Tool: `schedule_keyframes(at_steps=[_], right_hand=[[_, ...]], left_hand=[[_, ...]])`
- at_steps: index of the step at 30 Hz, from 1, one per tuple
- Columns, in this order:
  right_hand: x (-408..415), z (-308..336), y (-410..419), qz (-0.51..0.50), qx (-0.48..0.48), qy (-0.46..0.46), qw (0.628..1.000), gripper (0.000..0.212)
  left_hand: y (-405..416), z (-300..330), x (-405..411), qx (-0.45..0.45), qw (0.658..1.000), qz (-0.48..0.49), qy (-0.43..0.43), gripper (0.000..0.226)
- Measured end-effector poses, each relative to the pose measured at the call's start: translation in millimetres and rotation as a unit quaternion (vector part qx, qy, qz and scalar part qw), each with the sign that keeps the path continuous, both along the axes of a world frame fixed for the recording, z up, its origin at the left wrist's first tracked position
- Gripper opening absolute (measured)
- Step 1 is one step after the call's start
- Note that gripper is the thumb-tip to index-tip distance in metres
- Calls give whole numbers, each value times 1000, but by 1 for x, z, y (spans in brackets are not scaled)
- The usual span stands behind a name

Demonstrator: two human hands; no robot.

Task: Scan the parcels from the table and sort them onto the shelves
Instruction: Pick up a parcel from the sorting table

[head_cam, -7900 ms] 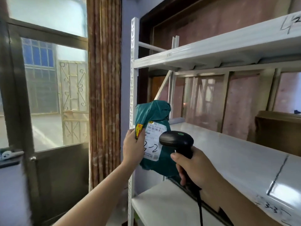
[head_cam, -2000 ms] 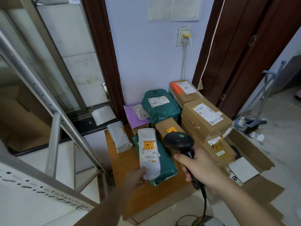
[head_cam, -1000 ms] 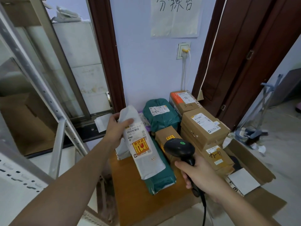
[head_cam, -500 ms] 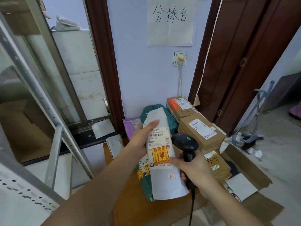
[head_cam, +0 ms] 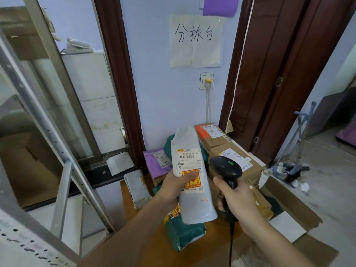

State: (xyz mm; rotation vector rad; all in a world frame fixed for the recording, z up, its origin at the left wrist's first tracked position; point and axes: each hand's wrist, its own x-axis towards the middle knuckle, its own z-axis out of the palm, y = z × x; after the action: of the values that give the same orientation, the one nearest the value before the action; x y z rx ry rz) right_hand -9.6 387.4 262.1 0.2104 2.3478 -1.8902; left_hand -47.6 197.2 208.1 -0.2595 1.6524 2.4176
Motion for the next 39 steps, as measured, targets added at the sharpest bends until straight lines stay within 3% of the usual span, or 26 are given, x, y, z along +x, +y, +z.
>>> schedule_keyframes(at_steps=[8, 17, 21, 31, 39], right_hand=[[24, 19, -15, 70, 95, 44, 992, 33], [29, 26, -24, 54, 76, 26, 995, 30], [32, 27, -27, 50, 65, 16, 996, 29], [53, 38, -42, 47, 66, 8, 997, 26], [80, 61, -60, 70, 129, 48, 988, 31]], left_hand=[[7, -5, -9, -54, 996, 51, 42, 47], [15, -14, -8, -50, 994, 58, 79, 52], [14, -19, -7, -42, 994, 53, 83, 65], [-2, -25, -3, -47, 994, 55, 80, 53], [-43, -15, 33, -48, 995, 67, 59, 47]])
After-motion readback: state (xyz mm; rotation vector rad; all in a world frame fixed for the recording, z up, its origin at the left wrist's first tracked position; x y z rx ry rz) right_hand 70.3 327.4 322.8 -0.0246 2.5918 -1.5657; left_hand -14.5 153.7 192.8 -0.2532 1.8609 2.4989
